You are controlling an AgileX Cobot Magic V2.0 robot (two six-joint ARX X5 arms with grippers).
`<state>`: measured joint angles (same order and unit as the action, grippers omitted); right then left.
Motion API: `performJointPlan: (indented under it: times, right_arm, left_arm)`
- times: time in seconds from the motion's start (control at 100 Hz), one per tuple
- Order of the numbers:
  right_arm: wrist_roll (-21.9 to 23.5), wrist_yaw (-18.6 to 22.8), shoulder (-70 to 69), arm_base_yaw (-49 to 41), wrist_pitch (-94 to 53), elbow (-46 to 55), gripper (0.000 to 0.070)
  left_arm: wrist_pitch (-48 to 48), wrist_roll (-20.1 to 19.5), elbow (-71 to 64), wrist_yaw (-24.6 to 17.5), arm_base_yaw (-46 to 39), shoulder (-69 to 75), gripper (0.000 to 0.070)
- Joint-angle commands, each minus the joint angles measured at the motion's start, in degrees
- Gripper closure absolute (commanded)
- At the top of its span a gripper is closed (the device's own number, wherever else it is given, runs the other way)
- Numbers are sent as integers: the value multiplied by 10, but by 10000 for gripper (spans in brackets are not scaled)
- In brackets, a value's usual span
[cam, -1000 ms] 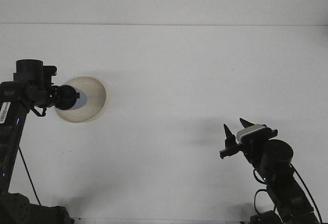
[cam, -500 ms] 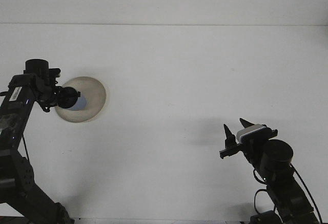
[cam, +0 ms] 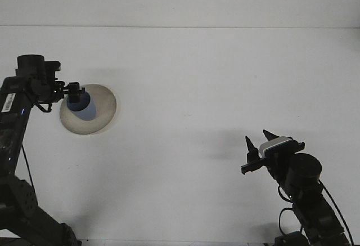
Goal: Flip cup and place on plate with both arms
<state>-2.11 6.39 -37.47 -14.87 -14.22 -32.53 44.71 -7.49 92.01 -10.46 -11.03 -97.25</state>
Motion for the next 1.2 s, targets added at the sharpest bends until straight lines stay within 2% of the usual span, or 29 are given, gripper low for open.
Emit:
performJointPlan:
  times: [0.0,0.22,0.33,0.37,0.48,0.54,0.57,0.64,0.7,0.85,0.95,1.02,1.19]
  right_arm:
    - [1,-2,-1,0,5,-3,321]
    - [2,-14,-1,0,5,-3,321]
    - [9,-20,-1,0,9,-3,323]
    - [16,-21,-1,0,10,-3,323]
    - [32,-23,0,0,17,-3,327]
    - [36,-37,0,0,22,-3,346]
    - [37,-43,0,0,26,-2,373]
    - [37,-50,0,1,50,3,501]
    - [39,-49,10,3,86,12,700]
    - [63,-51,23,13,154,26,700]
    - [65,-53,23,24,174,26,700]
    - [64,-51,23,26,188,26,700]
    - [64,-50,22,26,193,26,700]
  left_arm:
    - [4,-5,29,-3,-3,32,311]
    - [16,-4,36,-3,-7,164,315]
    - [48,-4,35,-3,-7,228,340]
    - [58,-3,31,-3,-7,250,394]
    - [63,7,-3,-3,-7,316,604]
    - [49,5,-39,-3,-5,356,700]
    - [33,5,-66,-3,-5,379,687]
    - [-20,3,-143,-3,-5,438,688]
    - [-84,-10,-226,2,-6,492,688]
    - [-313,-7,-466,12,-6,634,688]
    - [-430,4,-591,12,-6,704,688]
    - [-456,26,-636,12,-6,732,688]
    - [-440,68,-654,12,-6,745,688]
